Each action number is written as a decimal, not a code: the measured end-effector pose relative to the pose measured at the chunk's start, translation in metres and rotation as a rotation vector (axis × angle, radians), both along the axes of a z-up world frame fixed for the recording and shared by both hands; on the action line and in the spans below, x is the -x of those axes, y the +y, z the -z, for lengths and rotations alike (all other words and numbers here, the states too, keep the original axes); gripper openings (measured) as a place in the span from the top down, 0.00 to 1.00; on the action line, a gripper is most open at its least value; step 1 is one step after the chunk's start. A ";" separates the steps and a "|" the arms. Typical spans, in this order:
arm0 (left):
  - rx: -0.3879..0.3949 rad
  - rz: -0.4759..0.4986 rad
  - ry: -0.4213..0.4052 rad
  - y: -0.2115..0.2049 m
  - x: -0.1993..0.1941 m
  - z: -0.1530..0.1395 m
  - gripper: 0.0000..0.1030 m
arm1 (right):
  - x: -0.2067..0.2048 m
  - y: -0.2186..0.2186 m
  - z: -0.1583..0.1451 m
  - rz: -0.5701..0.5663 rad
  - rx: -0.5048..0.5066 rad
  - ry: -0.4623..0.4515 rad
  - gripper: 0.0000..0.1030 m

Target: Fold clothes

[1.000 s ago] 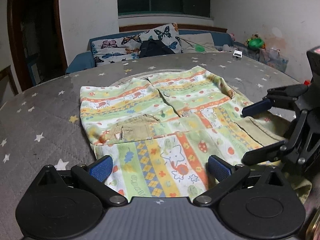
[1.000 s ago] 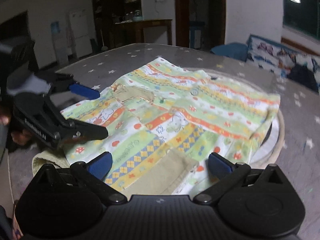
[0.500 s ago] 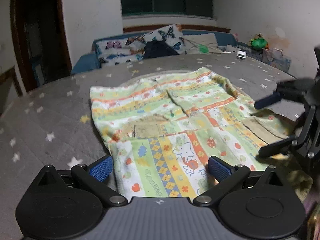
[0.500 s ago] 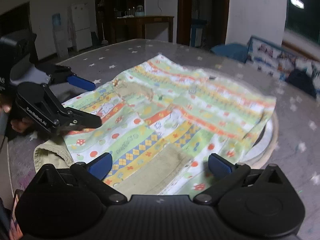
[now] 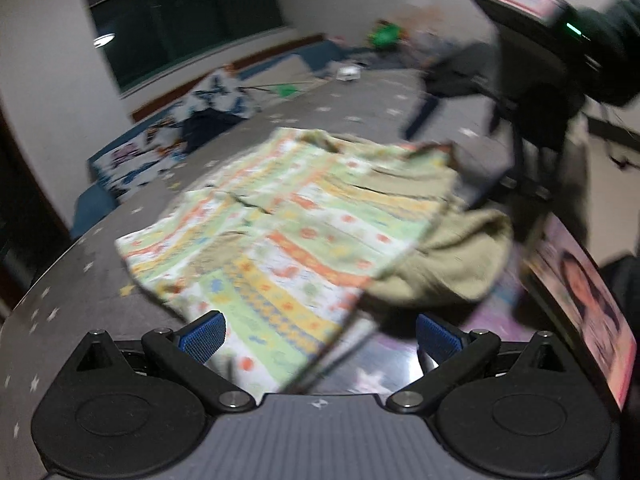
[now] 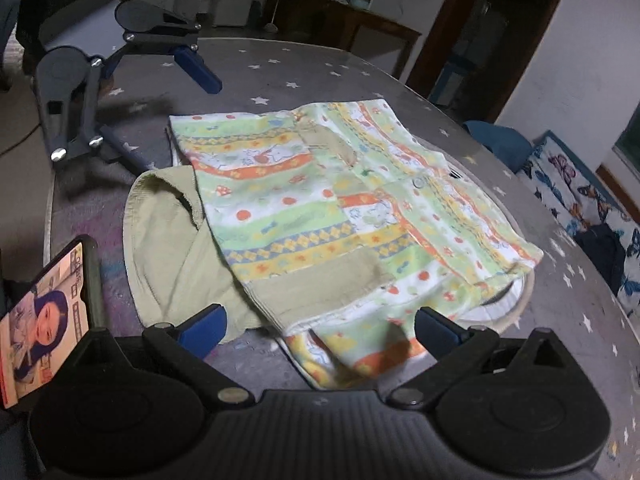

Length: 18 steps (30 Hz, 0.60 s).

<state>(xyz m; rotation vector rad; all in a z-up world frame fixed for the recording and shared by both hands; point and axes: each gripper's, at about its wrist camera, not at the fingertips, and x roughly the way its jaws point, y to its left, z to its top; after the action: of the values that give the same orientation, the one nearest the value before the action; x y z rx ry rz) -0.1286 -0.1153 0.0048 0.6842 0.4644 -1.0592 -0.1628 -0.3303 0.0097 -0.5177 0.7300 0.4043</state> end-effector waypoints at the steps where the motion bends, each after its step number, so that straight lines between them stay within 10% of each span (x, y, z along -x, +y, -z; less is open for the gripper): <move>1: -0.016 0.030 -0.007 -0.002 0.004 0.003 0.00 | -0.002 0.001 0.000 0.003 -0.009 0.000 0.03; 9: -0.024 0.189 -0.063 -0.018 0.013 0.010 0.05 | -0.010 -0.002 -0.004 0.021 -0.061 0.041 0.14; 18: 0.023 0.244 0.032 -0.030 0.005 0.009 0.70 | -0.004 -0.005 -0.006 0.021 -0.057 0.042 0.19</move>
<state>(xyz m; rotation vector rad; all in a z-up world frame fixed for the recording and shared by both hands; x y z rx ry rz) -0.1336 -0.1455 -0.0040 0.7165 0.4016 -1.3051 -0.1584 -0.3351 0.0162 -0.4488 0.7615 0.4160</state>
